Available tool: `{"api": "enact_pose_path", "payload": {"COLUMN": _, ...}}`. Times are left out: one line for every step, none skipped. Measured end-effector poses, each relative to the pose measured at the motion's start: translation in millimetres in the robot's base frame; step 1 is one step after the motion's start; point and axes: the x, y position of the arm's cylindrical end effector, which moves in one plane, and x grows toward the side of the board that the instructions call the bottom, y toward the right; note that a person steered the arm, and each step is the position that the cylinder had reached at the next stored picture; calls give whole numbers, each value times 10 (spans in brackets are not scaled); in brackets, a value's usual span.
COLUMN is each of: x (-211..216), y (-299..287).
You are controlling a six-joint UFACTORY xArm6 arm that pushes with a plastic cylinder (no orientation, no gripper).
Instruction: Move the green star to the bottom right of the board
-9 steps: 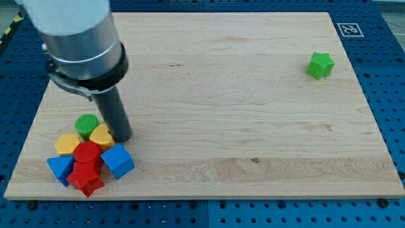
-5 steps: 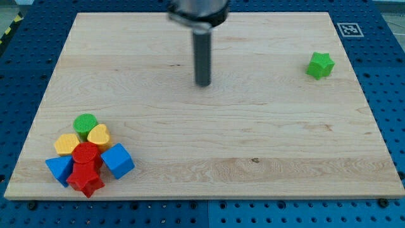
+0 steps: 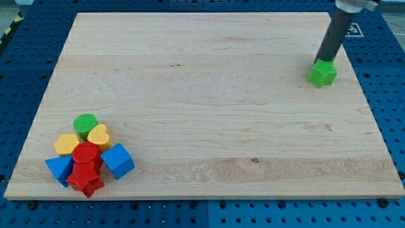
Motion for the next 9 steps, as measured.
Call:
{"api": "enact_pose_path", "payload": {"x": 298, "y": 0}}
{"api": "enact_pose_path", "payload": {"x": 502, "y": -72}}
{"api": "enact_pose_path", "payload": {"x": 595, "y": -255}}
{"api": "enact_pose_path", "payload": {"x": 616, "y": -436}}
{"api": "enact_pose_path", "payload": {"x": 632, "y": -608}}
{"api": "enact_pose_path", "payload": {"x": 777, "y": -640}}
{"api": "enact_pose_path", "payload": {"x": 972, "y": -664}}
{"api": "enact_pose_path", "payload": {"x": 1194, "y": -664}}
{"api": "enact_pose_path", "payload": {"x": 1477, "y": -664}}
